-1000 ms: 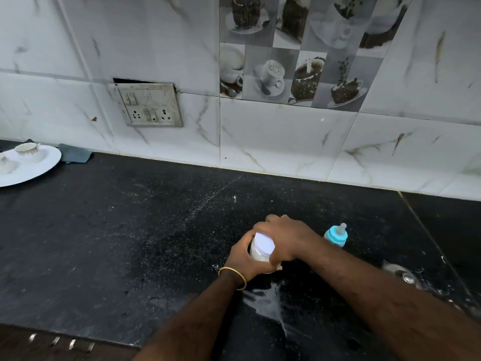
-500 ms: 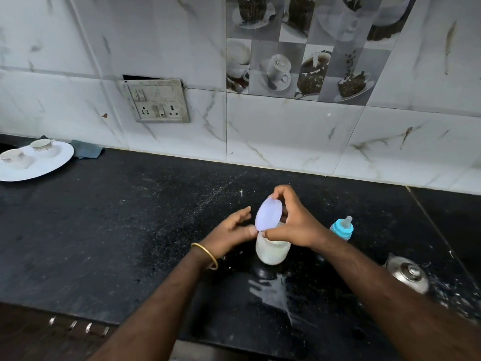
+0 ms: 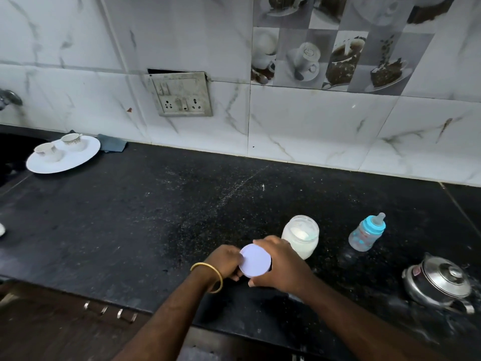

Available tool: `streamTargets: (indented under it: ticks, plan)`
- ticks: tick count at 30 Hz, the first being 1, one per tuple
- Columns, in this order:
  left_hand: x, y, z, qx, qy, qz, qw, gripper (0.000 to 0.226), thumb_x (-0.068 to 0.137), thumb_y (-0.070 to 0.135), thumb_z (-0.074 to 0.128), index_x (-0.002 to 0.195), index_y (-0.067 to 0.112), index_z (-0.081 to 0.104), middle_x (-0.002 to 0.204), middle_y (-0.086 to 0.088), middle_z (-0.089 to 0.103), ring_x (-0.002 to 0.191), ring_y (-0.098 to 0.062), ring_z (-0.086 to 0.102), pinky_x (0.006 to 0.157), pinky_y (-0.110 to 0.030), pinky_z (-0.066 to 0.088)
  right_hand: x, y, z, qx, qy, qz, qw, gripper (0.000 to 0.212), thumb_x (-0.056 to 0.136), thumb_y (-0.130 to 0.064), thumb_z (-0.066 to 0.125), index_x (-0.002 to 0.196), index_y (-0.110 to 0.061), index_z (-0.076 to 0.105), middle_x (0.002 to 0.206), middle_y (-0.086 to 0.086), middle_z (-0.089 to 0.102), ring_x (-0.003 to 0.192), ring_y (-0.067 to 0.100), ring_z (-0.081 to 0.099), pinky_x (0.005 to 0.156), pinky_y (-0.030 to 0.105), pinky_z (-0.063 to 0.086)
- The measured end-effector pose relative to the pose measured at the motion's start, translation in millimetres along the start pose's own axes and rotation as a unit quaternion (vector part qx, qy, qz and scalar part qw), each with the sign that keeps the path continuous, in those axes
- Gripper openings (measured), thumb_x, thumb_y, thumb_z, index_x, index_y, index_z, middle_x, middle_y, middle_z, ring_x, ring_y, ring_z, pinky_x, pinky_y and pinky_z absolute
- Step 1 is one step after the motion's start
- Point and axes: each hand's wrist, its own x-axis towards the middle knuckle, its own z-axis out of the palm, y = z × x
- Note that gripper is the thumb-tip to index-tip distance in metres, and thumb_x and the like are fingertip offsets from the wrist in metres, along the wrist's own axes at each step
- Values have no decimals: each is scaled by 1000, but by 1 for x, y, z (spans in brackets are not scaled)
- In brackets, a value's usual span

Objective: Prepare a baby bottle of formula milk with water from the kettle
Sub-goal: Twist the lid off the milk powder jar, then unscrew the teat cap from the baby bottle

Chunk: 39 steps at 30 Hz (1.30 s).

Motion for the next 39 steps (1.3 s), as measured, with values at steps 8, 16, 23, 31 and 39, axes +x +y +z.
streamTargets:
  ticks: [8,16,23,31,39]
  plan:
    - [-4,-24,24,167,82,108,977,19,79,7,66,91,13,80,87,-1,77,77,-4,62,63,-6,42,-11,16,40,-36,-47,72,996,86,54,-40,83,131,-30,46,125,-5,44,116,22,46,96,36,42]
    - [-6,-22,25,196,115,112,967,20,75,4,63,86,12,78,86,-3,74,80,-11,62,69,-18,42,-13,16,38,-43,-43,86,994,103,50,-52,90,140,-31,44,129,-5,42,117,20,43,99,34,41]
    - [-5,2,31,158,178,133,962,36,83,23,74,118,17,69,108,-1,62,97,-11,59,90,-24,47,-23,16,11,-76,-76,64,992,113,60,-53,86,151,-20,28,146,2,36,133,27,38,106,43,40]
    - [-13,86,74,100,217,232,943,40,84,23,76,121,12,66,114,-1,60,95,-10,57,78,-10,42,-51,36,-60,-77,-71,32,994,67,73,-44,77,134,-26,55,134,2,52,126,24,47,102,38,45]
    - [-13,140,149,60,256,301,917,25,79,22,80,102,16,73,101,6,66,87,-12,65,77,-13,47,-73,80,-167,-26,10,62,998,35,75,-38,81,107,-28,69,99,-10,70,89,6,65,81,25,50]
